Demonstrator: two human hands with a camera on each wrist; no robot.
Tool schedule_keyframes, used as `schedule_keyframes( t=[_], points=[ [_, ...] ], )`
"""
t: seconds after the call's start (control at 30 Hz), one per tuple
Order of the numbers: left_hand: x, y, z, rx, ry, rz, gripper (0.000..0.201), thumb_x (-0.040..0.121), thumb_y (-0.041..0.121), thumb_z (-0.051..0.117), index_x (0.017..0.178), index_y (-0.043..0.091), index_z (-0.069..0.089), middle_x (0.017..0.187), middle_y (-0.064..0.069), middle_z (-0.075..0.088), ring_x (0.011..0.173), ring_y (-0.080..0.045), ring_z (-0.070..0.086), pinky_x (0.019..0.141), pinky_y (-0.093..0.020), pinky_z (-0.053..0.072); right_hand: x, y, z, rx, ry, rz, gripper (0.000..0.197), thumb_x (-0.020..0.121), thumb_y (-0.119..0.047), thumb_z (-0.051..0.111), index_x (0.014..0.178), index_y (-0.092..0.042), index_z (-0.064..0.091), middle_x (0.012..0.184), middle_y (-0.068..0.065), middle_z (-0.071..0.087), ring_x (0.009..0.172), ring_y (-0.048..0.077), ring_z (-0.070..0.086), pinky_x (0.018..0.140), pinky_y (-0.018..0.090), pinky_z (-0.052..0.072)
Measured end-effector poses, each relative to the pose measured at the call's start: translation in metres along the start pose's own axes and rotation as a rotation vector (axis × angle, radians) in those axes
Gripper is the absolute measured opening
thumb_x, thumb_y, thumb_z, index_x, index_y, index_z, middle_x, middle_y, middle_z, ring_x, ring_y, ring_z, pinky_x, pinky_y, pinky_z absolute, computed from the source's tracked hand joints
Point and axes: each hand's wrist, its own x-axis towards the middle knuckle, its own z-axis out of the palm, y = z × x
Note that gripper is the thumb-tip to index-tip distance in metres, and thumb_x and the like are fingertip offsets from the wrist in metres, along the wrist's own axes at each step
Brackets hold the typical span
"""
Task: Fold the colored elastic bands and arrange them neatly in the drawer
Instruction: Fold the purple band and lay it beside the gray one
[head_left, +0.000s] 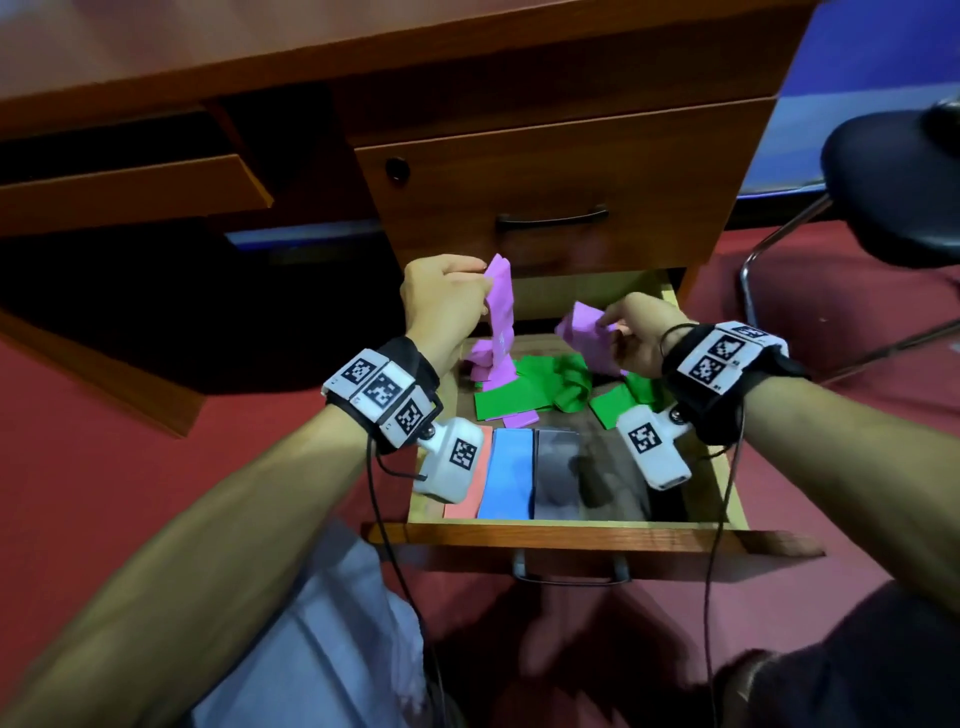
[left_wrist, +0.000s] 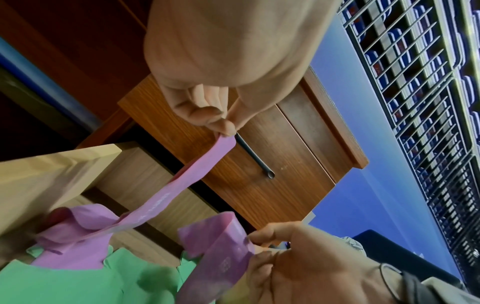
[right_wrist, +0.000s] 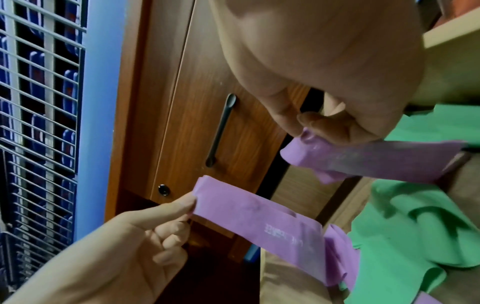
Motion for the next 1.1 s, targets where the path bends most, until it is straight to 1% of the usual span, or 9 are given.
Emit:
schedule_keyframes(
  t=[0.07,0.2,0.33,0.43,0.53,0.63,0.8,1.0,1.1],
  points=[
    [-0.005,0.002,0.003,0.006,-0.016,-0.006,0.025,0.075,-0.005,0.070,0.081,0.019,0.077,0.081,-0.007,0.078,0.052,-0.009,0.062,0.055,-0.020,0.049,-0.015,-0.004,-0.001,0.057,-0.121,0.054,0.022,0.092,-0.012,0.052,0.071,-0.007,0.049,0.051,0.004,0.049,0.032,0.012,0.047,0.046,0.019,0.039],
    [-0.016,0.004,0.009,0.036,-0.068,-0.014,0.028,0.076,-0.008,0.069,0.072,0.020,0.073,0.073,-0.009,0.074,0.047,-0.010,0.056,0.041,-0.013,0.038,-0.033,-0.001,-0.002,-0.007,-0.186,0.052,0.027,0.091,-0.043,0.067,0.080,-0.021,0.055,0.068,-0.004,0.049,0.056,0.008,0.043,0.051,0.019,0.041],
    [-0.020,0.002,0.015,0.057,-0.103,-0.046,0.027,0.077,-0.008,0.068,0.073,0.017,0.073,0.068,-0.009,0.069,0.046,-0.009,0.055,0.039,-0.013,0.037,-0.048,0.001,-0.004,-0.032,-0.220,-0.113,0.013,0.093,-0.030,0.068,0.105,-0.023,0.065,0.074,-0.004,0.062,0.058,0.009,0.052,0.049,0.018,0.042],
    [-0.024,0.000,0.020,0.061,-0.113,-0.096,0.018,0.079,-0.008,0.070,0.088,0.005,0.078,0.064,-0.008,0.067,0.041,-0.006,0.052,0.039,-0.015,0.039,-0.057,0.000,-0.009,-0.068,-0.321,-0.210,0.023,0.097,-0.017,0.059,0.118,-0.023,0.067,0.071,-0.004,0.060,0.049,0.007,0.050,0.050,0.019,0.042],
    [-0.030,-0.001,0.022,0.067,-0.160,-0.125,0.015,0.081,-0.007,0.071,0.086,0.006,0.075,0.060,-0.009,0.062,0.040,-0.007,0.050,0.038,-0.016,0.036,-0.063,0.000,-0.013,-0.088,-0.352,-0.279,0.022,0.095,-0.012,0.056,0.107,-0.023,0.071,0.070,-0.005,0.058,0.054,0.008,0.045,0.053,0.021,0.037],
    [-0.034,-0.001,0.024,0.078,-0.221,-0.119,0.015,0.081,-0.006,0.071,0.084,0.008,0.075,0.065,-0.013,0.064,0.046,-0.013,0.053,0.038,-0.016,0.035,-0.065,0.003,-0.016,-0.199,-0.369,-0.358,0.023,0.092,-0.006,0.057,0.099,-0.019,0.075,0.069,-0.002,0.060,0.043,0.004,0.042,0.048,0.021,0.029],
    [-0.040,0.002,0.028,0.069,-0.266,-0.071,0.015,0.080,-0.008,0.071,0.086,0.005,0.077,0.064,-0.014,0.068,0.040,-0.010,0.053,0.039,-0.017,0.037,-0.067,0.009,-0.013,-0.292,-0.397,-0.369,0.023,0.091,-0.002,0.062,0.111,-0.008,0.072,0.087,0.004,0.065,0.049,0.001,0.054,0.054,0.019,0.043],
    [-0.038,0.003,0.026,0.049,-0.283,-0.098,0.015,0.080,-0.009,0.071,0.086,0.003,0.076,0.061,-0.012,0.065,0.038,-0.007,0.049,0.038,-0.016,0.036,-0.063,0.008,-0.005,-0.343,-0.379,-0.493,0.014,0.087,-0.007,0.073,0.086,-0.017,0.065,0.074,-0.001,0.066,0.059,0.006,0.057,0.056,0.018,0.047],
    [-0.037,0.003,0.025,0.037,-0.280,-0.109,0.015,0.080,-0.009,0.071,0.085,0.004,0.075,0.061,-0.010,0.066,0.039,-0.006,0.051,0.038,-0.017,0.037,-0.061,0.012,-0.002,-0.362,-0.353,-0.600,0.015,0.085,-0.007,0.078,0.085,-0.013,0.064,0.075,0.001,0.066,0.061,0.004,0.059,0.059,0.018,0.047]
  ],
)
